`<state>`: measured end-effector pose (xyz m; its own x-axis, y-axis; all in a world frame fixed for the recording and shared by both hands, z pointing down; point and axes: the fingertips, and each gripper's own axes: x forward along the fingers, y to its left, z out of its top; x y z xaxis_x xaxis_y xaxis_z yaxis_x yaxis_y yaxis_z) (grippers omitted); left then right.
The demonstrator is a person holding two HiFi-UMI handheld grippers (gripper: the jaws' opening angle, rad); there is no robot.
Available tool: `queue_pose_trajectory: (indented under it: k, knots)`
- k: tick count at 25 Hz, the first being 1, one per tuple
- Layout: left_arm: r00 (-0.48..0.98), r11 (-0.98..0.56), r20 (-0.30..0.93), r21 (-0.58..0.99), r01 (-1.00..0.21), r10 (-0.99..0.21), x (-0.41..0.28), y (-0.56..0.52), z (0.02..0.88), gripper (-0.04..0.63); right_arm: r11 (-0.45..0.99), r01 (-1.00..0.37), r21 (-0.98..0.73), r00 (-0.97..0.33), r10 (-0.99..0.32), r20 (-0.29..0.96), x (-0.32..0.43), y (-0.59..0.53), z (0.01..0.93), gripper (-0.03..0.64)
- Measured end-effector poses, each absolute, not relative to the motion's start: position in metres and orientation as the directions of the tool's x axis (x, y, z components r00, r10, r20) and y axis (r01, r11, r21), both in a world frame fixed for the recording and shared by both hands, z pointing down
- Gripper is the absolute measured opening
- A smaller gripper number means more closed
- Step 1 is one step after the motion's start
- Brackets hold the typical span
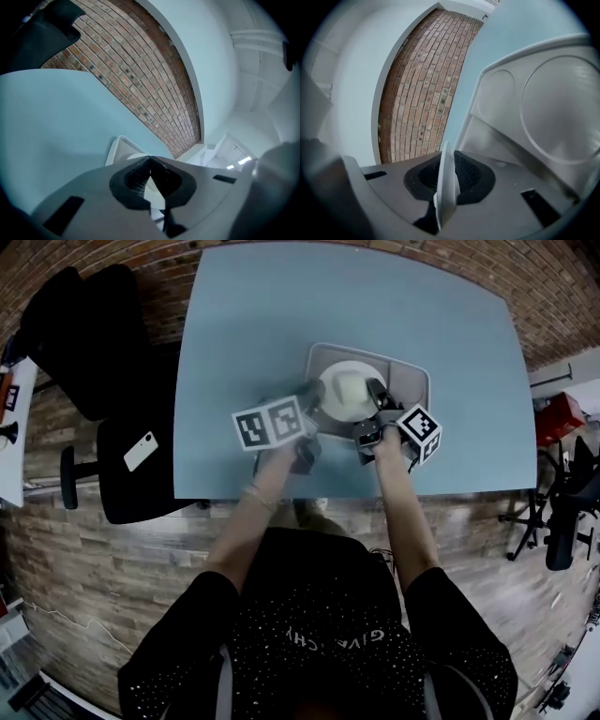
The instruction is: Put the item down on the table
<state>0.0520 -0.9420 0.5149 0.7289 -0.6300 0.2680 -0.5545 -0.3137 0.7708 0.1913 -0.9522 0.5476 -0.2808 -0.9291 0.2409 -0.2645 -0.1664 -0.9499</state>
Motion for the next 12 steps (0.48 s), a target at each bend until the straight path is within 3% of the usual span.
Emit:
queue_pose_trajectory:
  k: [12]
  knots:
    - [0.725,-0.310,0.290,0.760,-0.571,-0.625,0.045,-0.953,0.526,0.011,-0.250,-0.401,-0.881,-0.247,-0.897,0.367,0.182,-0.961,0.571,0.042]
